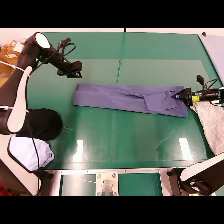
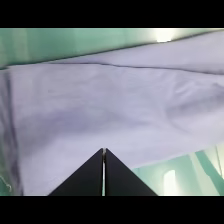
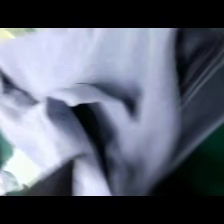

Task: Fold the shirts.

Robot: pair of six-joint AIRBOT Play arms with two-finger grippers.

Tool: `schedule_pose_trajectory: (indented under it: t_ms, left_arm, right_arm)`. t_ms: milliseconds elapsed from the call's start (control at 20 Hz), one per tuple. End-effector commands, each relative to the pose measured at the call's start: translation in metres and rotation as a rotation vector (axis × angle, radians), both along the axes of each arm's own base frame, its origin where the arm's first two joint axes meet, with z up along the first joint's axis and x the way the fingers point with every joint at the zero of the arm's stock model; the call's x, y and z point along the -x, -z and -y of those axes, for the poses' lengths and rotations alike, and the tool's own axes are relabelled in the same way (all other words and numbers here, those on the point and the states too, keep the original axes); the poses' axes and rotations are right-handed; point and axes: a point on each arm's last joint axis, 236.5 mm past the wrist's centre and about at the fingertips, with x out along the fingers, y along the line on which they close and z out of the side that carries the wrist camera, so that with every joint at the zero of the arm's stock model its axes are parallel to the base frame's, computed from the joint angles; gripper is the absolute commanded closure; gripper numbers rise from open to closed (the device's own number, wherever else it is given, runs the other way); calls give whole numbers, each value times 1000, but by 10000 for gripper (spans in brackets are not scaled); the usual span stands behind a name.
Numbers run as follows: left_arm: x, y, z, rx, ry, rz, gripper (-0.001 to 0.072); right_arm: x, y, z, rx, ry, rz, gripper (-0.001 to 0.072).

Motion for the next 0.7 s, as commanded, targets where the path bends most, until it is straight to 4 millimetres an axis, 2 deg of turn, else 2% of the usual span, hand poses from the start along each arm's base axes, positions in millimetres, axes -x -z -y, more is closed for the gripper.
schedule_pose_trajectory:
  t_ms: [0, 50, 150, 250, 450, 550, 650]
  left_arm:
    - [3, -2, 26, 24, 34, 16, 688]
    - [3, 0, 37, 28, 44, 28, 688]
    - [6, 9, 74, 48, 67, 65, 688]
    - [7, 22, 130, 106, 68, 133, 688]
    - [31, 57, 257, 229, 72, 254, 687]
    - [49, 73, 296, 258, 73, 264, 687]
    - [61, 90, 316, 289, 58, 230, 687]
  right_arm:
    - [-5, -30, -32, -78, -105, 42, 610]
    - [-7, -32, -37, -78, -103, 28, 690]
    - [-13, -45, -43, -61, -109, 40, 691]
    - [-19, -74, -46, -30, -106, 73, 691]
    - [-15, -166, -65, 36, -148, 169, 691]
    - [-10, -212, -84, 75, -181, 236, 691]
    - [-1, -248, -108, 96, -221, 278, 691]
